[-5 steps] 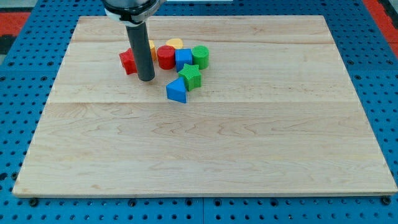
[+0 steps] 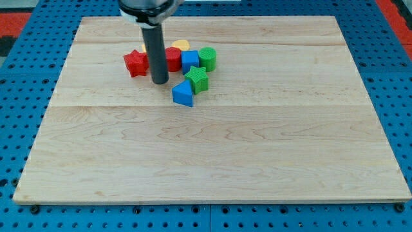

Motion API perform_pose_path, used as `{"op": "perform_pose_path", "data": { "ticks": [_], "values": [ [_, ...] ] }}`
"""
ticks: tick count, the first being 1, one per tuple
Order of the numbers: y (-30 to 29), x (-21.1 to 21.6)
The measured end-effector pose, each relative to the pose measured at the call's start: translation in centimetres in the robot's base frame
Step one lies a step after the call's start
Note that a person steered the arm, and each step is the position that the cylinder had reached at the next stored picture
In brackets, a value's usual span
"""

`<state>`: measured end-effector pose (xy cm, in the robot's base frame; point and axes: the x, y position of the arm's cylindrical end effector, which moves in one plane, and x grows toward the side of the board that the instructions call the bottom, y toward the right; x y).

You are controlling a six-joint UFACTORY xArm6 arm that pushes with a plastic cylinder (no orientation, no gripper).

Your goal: Push the red star towards the top left of the board

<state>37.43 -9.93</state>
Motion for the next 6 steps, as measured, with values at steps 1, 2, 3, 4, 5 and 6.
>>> {"op": "perform_pose_path", "data": {
  "ticks": [1,2,3,4,5,6],
  "values": [
    [-2.9,-1.6],
    [-6.8,-1.9],
    [-7.1,-3.4],
    [-6.4,-2.3],
    [-1.1,-1.5],
    [1.9,-3.3]
  ]
}}
